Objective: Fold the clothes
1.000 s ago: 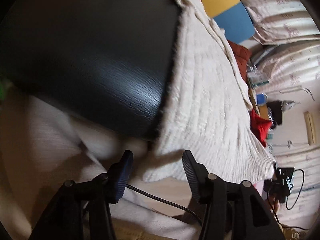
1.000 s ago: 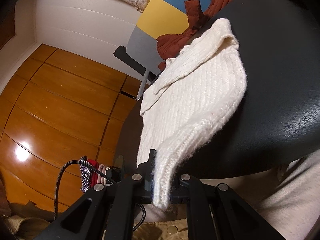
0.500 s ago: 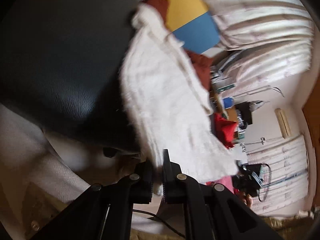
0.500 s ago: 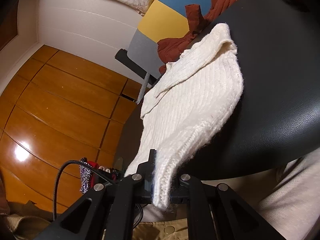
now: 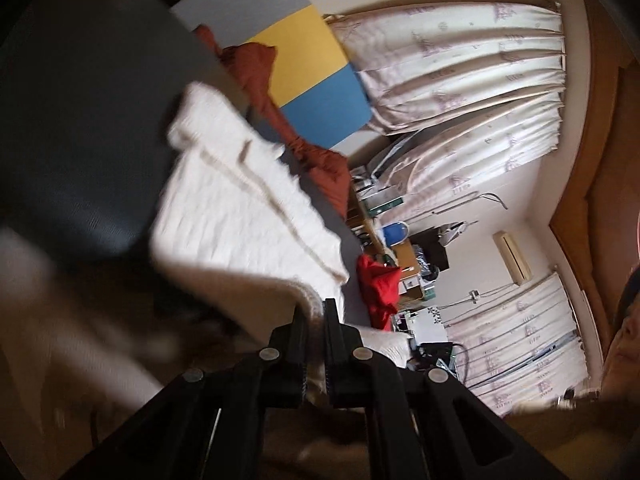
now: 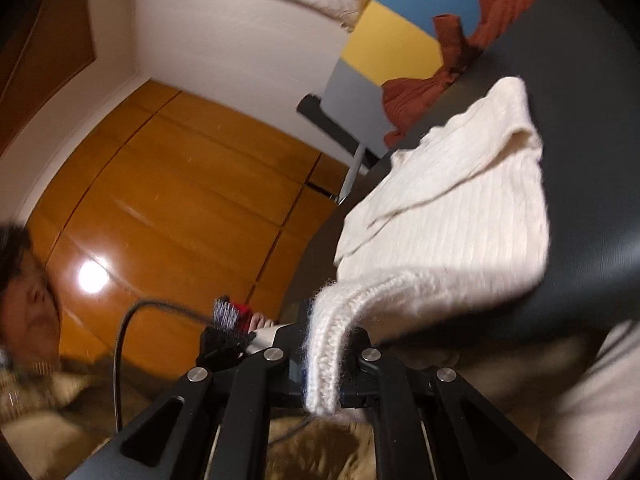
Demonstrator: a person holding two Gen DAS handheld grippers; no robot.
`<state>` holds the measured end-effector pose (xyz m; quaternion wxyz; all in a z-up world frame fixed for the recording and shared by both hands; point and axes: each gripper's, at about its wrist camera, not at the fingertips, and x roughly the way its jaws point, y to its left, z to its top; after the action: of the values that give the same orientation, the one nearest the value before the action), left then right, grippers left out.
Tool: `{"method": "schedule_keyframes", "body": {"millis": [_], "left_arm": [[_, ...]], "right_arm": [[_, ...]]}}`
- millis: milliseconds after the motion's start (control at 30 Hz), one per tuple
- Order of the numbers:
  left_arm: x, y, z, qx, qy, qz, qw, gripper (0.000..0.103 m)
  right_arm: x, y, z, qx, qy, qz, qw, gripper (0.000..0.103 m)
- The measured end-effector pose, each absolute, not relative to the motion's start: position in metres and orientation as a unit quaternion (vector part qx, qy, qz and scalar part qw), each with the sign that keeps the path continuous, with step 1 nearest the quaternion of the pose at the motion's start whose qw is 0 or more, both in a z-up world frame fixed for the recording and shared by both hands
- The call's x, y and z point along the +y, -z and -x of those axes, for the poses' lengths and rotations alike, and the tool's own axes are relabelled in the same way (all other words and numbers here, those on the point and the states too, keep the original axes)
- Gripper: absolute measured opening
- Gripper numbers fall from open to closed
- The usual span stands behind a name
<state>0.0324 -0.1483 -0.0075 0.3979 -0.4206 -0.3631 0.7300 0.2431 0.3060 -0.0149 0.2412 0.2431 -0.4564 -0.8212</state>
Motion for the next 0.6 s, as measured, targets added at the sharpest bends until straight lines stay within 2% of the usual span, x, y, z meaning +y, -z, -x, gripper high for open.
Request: {"method": "schedule_keyframes", "body": {"millis": [133,300,600], "left_arm": [[-0.136,-0.001,0.032,-0.377,-0.731,0.415,0.389,0.005],[-0.116,0.004,0.104,-0.388,-0.733,0.423,0.365,0.005],[-0.072,0.064,0.193,-0.389,-0.729,0.482,0.291,0.005]], "right_arm": [[0.329,0.010,-0.196,-0.449,0.832,-0.241,0.220,0.009],[0.365,0.004,-0.117,-0.480,0.819,-0.254,0.183,0.009],[0.413,0.065,-0.016,-0.562,0.759,-0.312,0.105,0.009]]}}
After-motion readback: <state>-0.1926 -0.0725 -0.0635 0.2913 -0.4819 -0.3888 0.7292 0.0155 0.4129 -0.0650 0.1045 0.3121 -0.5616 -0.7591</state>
